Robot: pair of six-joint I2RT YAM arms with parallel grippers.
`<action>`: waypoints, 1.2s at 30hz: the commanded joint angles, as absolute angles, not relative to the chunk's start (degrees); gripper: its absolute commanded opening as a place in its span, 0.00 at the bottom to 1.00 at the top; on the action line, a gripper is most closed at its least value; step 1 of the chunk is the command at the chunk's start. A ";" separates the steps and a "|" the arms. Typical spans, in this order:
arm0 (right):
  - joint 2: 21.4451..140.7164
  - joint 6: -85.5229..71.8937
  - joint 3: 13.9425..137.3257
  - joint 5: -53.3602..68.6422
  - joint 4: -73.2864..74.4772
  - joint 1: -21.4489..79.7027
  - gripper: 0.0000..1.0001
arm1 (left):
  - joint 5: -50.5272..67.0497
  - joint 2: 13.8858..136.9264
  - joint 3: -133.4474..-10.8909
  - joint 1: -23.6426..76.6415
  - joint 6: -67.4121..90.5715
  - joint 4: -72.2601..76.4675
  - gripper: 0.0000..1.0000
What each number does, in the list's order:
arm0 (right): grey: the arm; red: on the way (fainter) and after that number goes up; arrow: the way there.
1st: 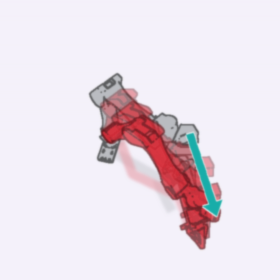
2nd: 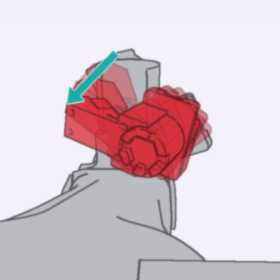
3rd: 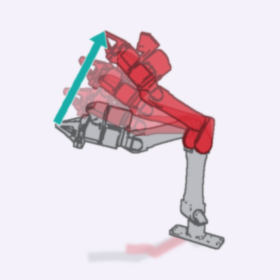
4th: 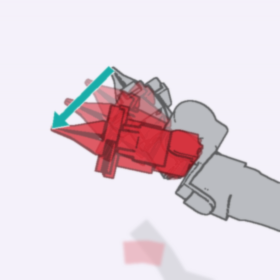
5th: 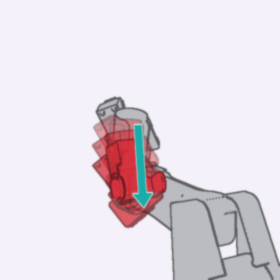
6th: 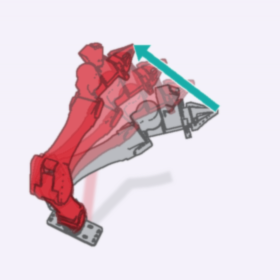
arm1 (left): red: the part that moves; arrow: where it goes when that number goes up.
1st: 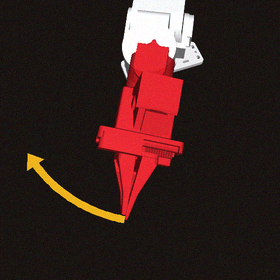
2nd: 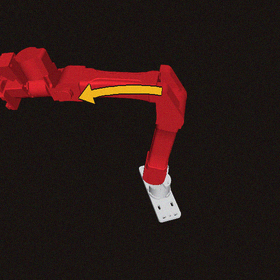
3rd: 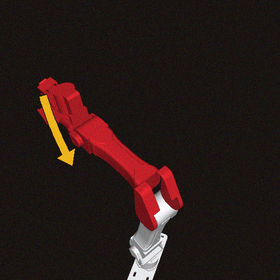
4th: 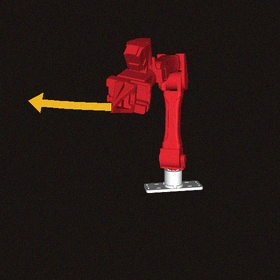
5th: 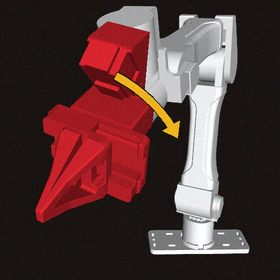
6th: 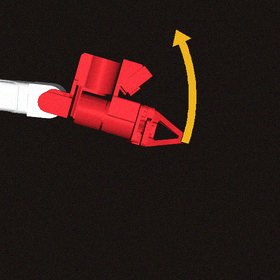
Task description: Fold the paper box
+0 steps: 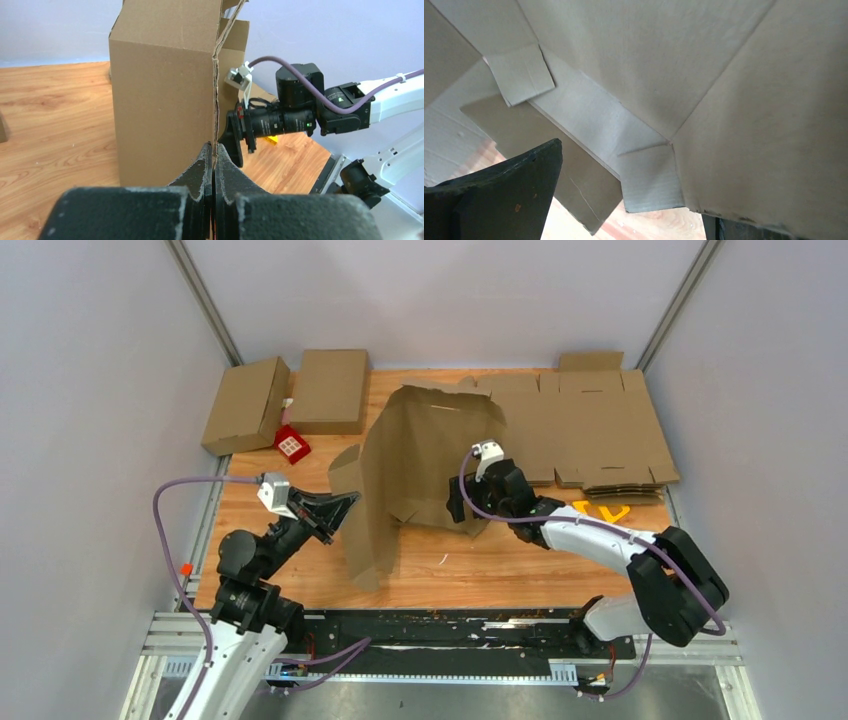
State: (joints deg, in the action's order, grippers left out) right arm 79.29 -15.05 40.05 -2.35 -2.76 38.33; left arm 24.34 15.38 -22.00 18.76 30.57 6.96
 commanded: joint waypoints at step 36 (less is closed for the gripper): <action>83.16 -14.67 46.58 -3.82 3.54 42.42 0.85 | 26.88 15.14 -20.92 19.07 30.57 9.45 0.04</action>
State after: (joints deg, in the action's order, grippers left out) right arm 83.20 -12.97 44.31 -9.19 5.93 44.07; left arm 25.02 14.41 -21.08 18.76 30.11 6.76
